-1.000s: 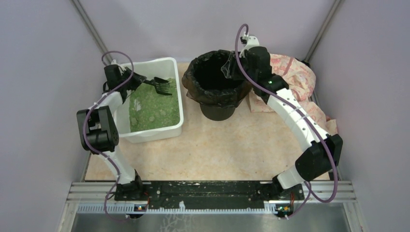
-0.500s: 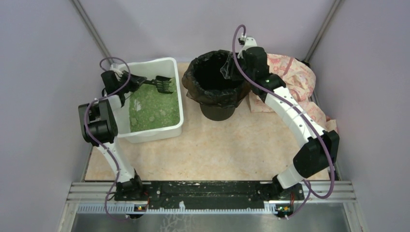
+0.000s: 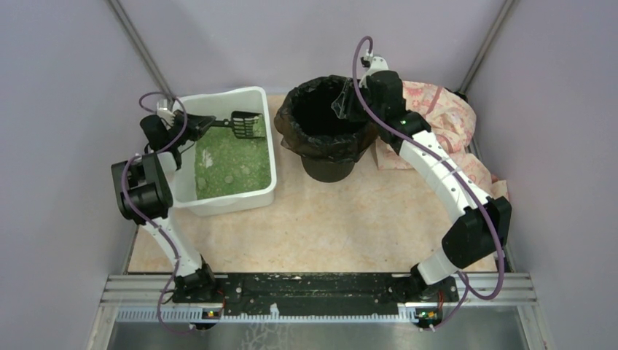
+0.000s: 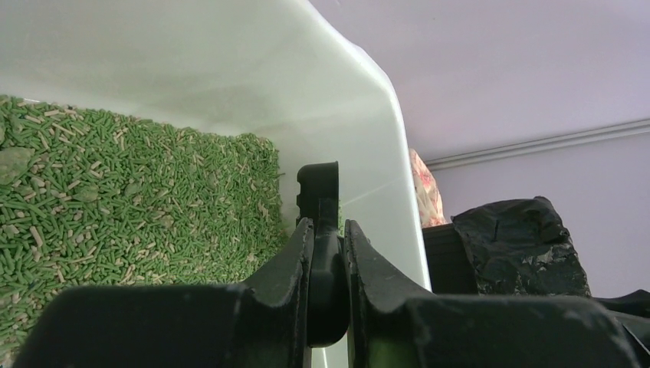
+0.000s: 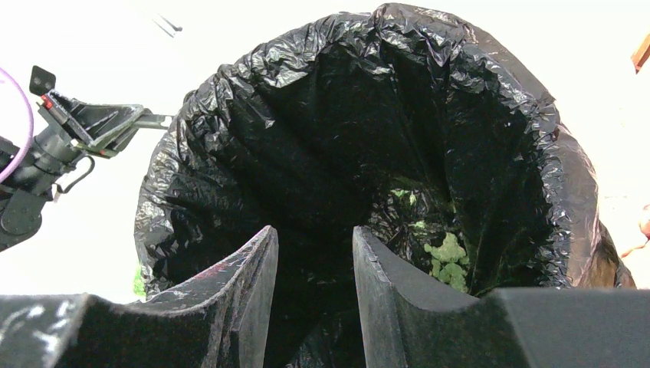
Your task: Clean the litter box
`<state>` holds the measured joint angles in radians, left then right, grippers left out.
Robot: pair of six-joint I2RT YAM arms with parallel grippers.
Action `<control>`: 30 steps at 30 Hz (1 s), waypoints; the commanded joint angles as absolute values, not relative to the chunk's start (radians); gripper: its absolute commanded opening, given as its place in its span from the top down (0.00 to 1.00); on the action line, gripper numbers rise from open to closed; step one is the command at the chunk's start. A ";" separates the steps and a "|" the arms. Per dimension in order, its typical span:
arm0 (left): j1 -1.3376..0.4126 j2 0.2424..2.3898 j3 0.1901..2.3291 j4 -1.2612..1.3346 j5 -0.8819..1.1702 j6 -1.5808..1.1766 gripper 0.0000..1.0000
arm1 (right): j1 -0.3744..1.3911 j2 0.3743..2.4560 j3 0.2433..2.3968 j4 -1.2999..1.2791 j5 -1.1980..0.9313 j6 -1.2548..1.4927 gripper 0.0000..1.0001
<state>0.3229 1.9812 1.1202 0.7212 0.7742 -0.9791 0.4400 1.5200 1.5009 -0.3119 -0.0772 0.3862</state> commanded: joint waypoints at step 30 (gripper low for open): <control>0.520 1.696 1.100 0.707 0.905 -1.059 1.00 | 0.431 1.555 1.546 -0.204 -0.151 0.450 0.58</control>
